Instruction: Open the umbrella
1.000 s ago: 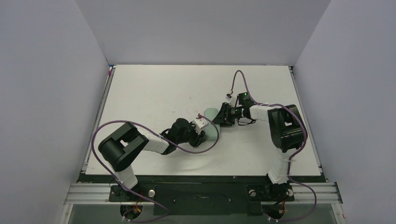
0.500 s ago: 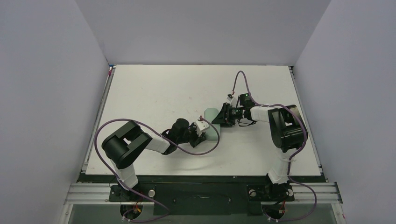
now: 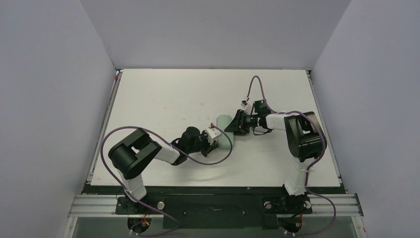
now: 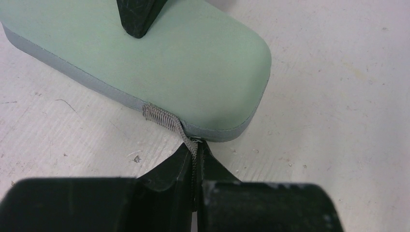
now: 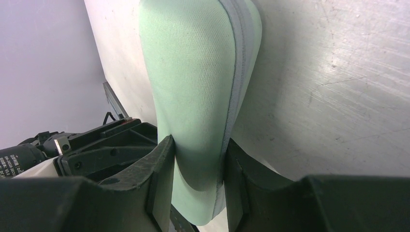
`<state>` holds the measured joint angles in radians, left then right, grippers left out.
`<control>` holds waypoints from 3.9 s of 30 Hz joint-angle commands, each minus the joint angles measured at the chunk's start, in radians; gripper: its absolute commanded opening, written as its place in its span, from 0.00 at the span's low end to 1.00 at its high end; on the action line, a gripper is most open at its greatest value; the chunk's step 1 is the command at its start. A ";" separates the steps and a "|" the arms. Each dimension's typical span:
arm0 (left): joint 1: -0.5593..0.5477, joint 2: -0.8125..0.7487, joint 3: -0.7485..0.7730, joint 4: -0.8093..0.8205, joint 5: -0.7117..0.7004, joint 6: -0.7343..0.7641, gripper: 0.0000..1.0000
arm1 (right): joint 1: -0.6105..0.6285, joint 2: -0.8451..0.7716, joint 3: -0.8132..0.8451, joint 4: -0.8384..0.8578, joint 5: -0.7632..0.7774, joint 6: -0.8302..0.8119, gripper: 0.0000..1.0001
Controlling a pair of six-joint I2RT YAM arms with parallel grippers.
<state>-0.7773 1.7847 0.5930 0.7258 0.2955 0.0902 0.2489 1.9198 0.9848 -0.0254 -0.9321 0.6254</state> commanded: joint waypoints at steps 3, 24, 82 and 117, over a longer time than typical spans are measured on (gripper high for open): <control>-0.013 -0.043 -0.027 0.062 0.025 -0.007 0.09 | 0.011 0.001 -0.039 -0.051 0.115 -0.025 0.00; -0.035 -0.087 -0.066 0.106 -0.095 0.134 0.45 | 0.011 -0.011 -0.044 -0.092 0.129 -0.061 0.00; -0.009 -0.062 -0.001 0.043 0.029 0.248 0.19 | 0.011 -0.034 -0.047 -0.117 0.142 -0.084 0.00; -0.065 -0.070 -0.027 0.022 0.056 0.198 0.00 | 0.017 -0.033 -0.075 0.007 0.165 0.079 0.00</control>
<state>-0.8032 1.7630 0.5724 0.7216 0.3214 0.3164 0.2546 1.8885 0.9504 -0.0235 -0.9073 0.6552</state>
